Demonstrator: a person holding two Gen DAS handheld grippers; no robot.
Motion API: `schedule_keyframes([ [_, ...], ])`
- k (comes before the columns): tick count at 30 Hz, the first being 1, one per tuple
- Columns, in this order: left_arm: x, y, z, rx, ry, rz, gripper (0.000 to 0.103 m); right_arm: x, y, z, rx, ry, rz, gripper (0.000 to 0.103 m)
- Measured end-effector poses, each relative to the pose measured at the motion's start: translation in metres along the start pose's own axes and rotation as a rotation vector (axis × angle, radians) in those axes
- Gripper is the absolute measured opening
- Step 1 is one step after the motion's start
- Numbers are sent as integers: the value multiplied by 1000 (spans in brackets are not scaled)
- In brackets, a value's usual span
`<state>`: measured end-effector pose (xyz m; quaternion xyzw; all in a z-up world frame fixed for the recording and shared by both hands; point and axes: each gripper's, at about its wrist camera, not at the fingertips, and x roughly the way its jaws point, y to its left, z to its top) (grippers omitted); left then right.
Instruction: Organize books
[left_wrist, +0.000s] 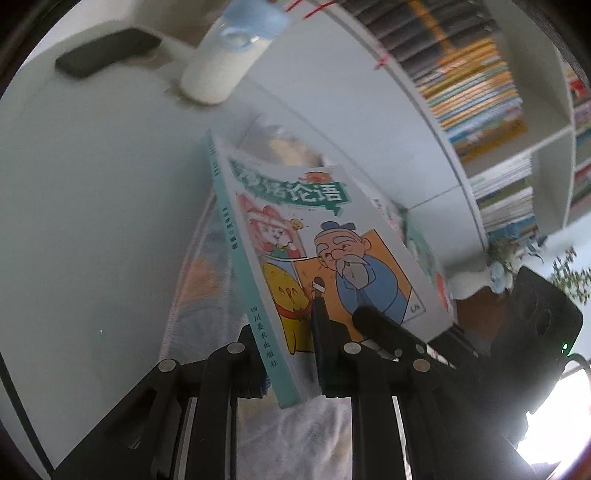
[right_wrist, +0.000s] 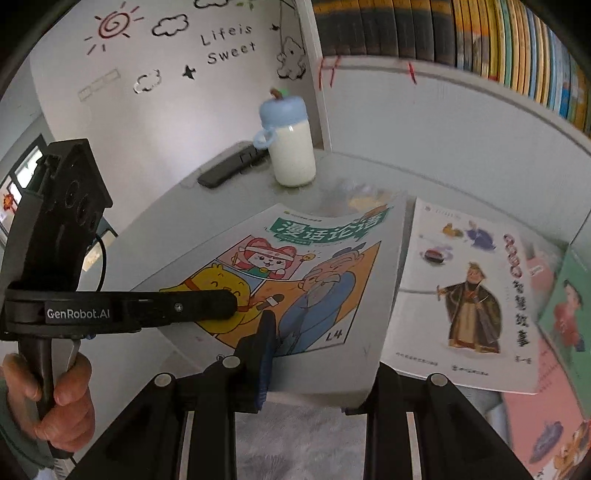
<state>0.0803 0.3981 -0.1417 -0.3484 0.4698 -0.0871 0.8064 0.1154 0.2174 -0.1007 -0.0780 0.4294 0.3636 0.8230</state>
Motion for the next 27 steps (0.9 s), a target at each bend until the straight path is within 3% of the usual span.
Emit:
schedule_keyframes([
  [6,6,22,-6,-73,47,42,22,22,-2,-7,41,67,40,30],
  [7,6,25,-7,-87,49,53,24,25,0,-8,43,79,37,32],
  [9,3,33,-10,-123,50,77,26,34,1,-10,53,128,54,44],
  [13,-13,42,-13,-149,17,138,27,42,3,-21,49,175,61,47],
  [20,-31,26,-19,-66,14,231,27,16,-7,-60,103,192,90,48],
  [24,-28,-3,-23,26,34,226,29,-6,-9,-87,127,195,94,48],
  [25,-24,-14,-23,53,49,216,30,-13,-11,-92,134,194,88,48],
  [27,-15,-32,-22,90,83,206,45,-25,-19,-102,164,181,80,48],
])
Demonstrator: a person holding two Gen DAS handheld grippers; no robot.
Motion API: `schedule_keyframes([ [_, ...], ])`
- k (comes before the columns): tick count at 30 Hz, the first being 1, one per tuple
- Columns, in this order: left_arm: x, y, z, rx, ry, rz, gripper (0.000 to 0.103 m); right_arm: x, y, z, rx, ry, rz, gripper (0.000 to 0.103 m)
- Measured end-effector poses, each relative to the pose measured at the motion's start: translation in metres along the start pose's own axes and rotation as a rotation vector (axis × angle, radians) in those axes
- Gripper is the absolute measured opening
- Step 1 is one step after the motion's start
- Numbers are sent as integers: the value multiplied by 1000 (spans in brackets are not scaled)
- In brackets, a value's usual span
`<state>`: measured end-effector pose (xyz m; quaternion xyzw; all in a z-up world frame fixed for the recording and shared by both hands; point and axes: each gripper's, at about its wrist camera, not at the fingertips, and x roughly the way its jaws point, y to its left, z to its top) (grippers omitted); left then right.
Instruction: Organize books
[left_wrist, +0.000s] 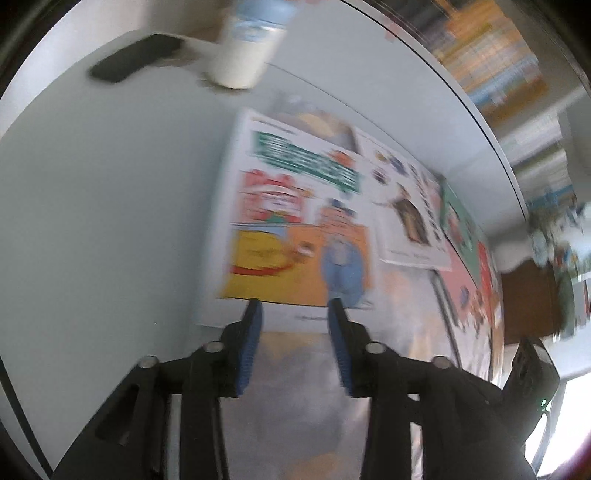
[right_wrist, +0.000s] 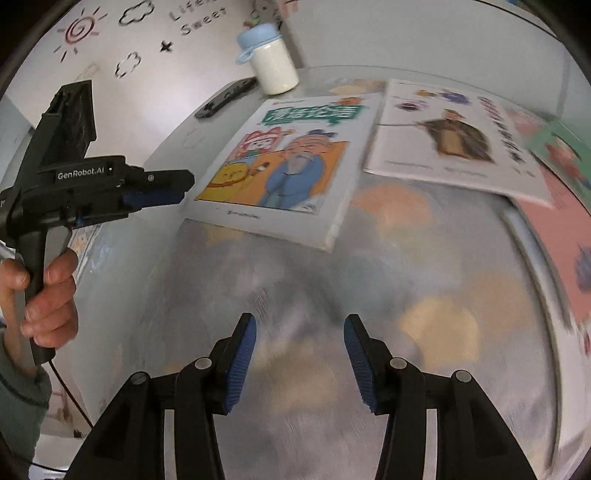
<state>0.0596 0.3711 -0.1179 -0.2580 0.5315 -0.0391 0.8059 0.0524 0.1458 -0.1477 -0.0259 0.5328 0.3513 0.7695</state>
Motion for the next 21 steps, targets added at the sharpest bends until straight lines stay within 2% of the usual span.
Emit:
schedule_keyframes([
  [2,7,-21,3,47,13,-27,54,-16,-13,-8,46,-27,-10,48],
  [7,32,-71,16,149,43,-86,54,-53,-53,-8,141,-126,-73,48],
  [9,48,-85,25,155,49,-98,54,-64,-73,0,178,-162,-96,54],
  [13,78,-96,40,141,62,-104,53,-74,-109,23,232,-232,-154,54],
  [17,101,-99,48,132,74,-92,52,-73,-138,47,266,-251,-180,40],
  [21,108,-101,54,113,73,-105,52,-56,-153,69,260,-228,-221,38],
])
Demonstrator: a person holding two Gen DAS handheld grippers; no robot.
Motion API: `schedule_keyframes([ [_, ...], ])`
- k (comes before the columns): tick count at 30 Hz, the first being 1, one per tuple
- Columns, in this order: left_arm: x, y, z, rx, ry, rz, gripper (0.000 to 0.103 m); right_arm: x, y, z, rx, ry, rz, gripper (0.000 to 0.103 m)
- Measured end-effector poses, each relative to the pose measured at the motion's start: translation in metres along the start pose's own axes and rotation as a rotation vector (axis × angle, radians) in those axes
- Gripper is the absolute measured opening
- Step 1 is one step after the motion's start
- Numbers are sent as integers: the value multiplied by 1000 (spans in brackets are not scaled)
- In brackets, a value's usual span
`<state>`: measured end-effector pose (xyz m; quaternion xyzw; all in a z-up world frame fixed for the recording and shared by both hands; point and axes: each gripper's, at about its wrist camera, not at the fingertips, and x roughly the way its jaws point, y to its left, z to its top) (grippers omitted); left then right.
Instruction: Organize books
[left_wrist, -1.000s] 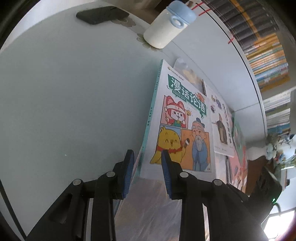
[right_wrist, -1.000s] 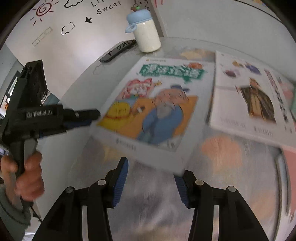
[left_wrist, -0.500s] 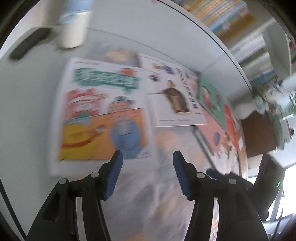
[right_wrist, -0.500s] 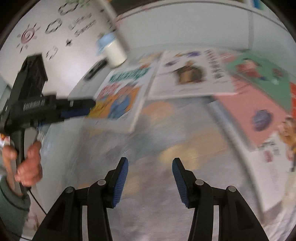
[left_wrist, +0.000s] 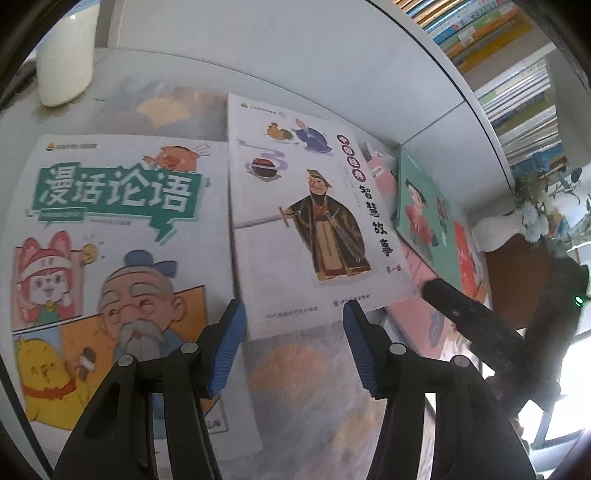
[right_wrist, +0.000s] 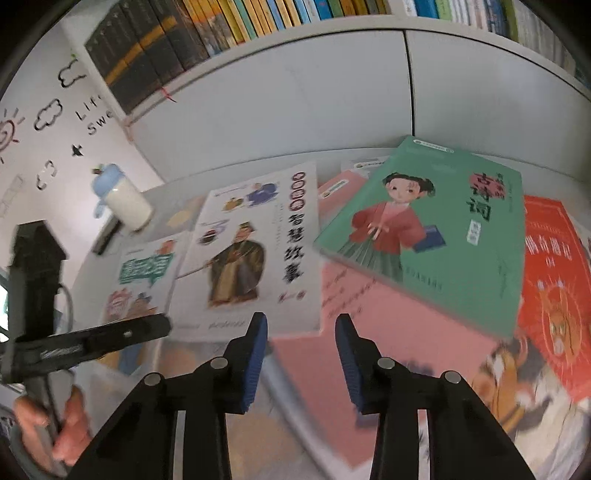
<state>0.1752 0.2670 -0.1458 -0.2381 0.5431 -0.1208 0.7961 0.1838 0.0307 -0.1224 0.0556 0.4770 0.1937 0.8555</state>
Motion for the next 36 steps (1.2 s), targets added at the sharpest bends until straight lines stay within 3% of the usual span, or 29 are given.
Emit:
schedule_keyframes([
  [9,12,-5,0,14,11,31,52,39,5,20,-39,32,-32,38],
  [12,9,-6,-6,22,30,-2,52,34,2,16,-53,36,-8,38],
  [16,-2,-10,-37,54,107,-71,52,17,1,2,-84,62,-2,38],
  [19,-12,-21,-77,126,165,-75,52,-3,3,-26,-118,92,11,38],
  [24,-25,-36,-143,211,295,-140,52,-49,6,-102,-121,140,-18,38],
  [28,-36,-46,-184,273,378,-161,52,-93,-5,-170,44,171,22,38],
  [32,-41,-49,-193,275,367,-139,52,-113,-5,-220,58,212,-13,36],
  [36,-41,-49,-184,223,314,-55,50,-117,-16,-225,118,185,-32,35],
])
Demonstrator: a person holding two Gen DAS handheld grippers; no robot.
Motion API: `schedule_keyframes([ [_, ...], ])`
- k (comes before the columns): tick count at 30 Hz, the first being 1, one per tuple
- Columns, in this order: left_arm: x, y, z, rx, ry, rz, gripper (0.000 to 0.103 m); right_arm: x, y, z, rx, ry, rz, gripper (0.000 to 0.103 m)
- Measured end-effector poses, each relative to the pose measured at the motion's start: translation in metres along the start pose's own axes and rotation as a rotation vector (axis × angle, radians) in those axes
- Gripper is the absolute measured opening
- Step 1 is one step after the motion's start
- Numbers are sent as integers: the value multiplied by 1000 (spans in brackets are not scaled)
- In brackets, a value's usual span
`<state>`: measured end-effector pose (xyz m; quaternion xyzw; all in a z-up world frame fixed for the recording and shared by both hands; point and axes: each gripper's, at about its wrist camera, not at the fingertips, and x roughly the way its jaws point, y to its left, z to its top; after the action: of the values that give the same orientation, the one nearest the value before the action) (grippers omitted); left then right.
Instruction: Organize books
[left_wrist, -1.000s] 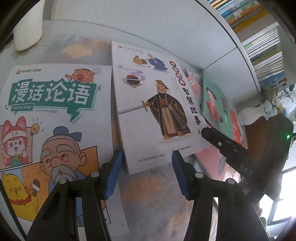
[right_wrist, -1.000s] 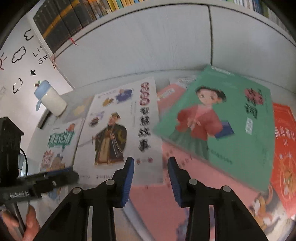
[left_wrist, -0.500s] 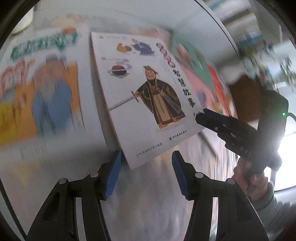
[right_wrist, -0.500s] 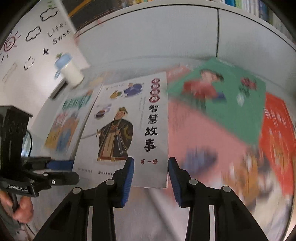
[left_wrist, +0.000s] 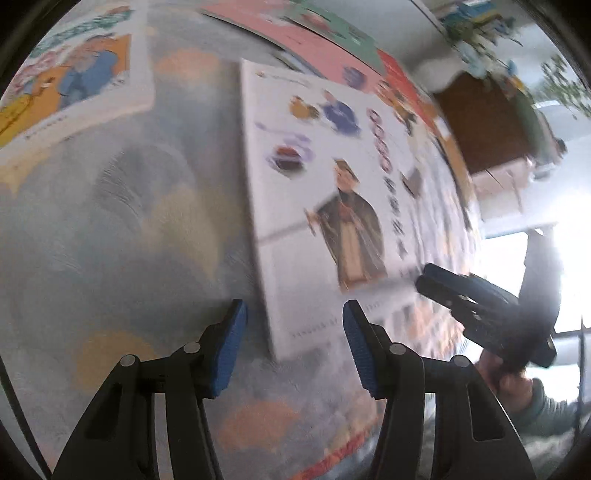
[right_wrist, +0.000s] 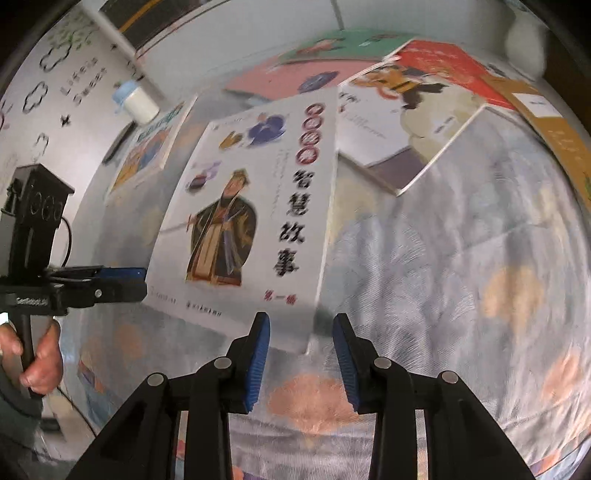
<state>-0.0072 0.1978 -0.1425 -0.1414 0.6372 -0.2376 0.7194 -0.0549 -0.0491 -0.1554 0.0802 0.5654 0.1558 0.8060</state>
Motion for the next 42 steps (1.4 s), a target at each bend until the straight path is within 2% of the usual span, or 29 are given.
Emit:
schedule_keyframes([
  [4,3,-8,0,7,-29,63,47,1,2,17,23,-63,-34,35],
  [7,5,-11,-5,29,-51,103,47,12,2,25,82,-33,-11,36],
  [10,5,-13,-6,32,-74,92,47,13,12,27,63,-55,-23,36],
  [13,-1,-12,-10,23,-105,-18,46,15,24,21,11,-59,-53,36],
  [15,-19,-4,-11,-28,-161,-165,46,14,26,18,-14,-63,-88,38],
  [17,-33,2,-12,-71,-206,-312,46,13,19,17,-4,-61,-64,38],
  [18,-37,3,-11,-82,-216,-352,46,12,17,16,2,-62,-52,38],
  [19,-38,2,-11,-82,-220,-359,46,12,16,16,3,-65,-43,38],
  [22,-26,2,-8,-68,-195,-286,45,11,15,14,-4,-68,-41,39],
  [23,-18,3,-8,-79,-175,-293,41,11,16,13,-10,-71,-46,39],
  [25,-9,5,-10,-99,-166,-309,29,10,17,10,-19,-75,-50,41],
  [27,0,4,-10,-107,-167,-241,12,9,17,8,-21,-79,-48,41],
  [29,7,2,-8,-108,-172,-179,10,9,17,8,-14,-83,-43,41],
  [31,9,1,-7,-105,-172,-165,10,9,17,7,-10,-83,-37,43],
  [32,11,-1,-4,-108,-165,-185,10,8,16,8,-7,-79,-30,43],
  [34,7,1,-1,-133,-161,-275,10,4,10,10,20,-64,-3,43],
  [36,2,5,0,-168,-151,-376,10,-3,-7,8,101,-54,64,43],
  [40,1,3,13,-228,-117,-549,10,-6,-46,-6,286,-20,292,44],
  [42,0,-2,20,-237,-112,-593,10,-7,-56,-12,336,-29,379,50],
])
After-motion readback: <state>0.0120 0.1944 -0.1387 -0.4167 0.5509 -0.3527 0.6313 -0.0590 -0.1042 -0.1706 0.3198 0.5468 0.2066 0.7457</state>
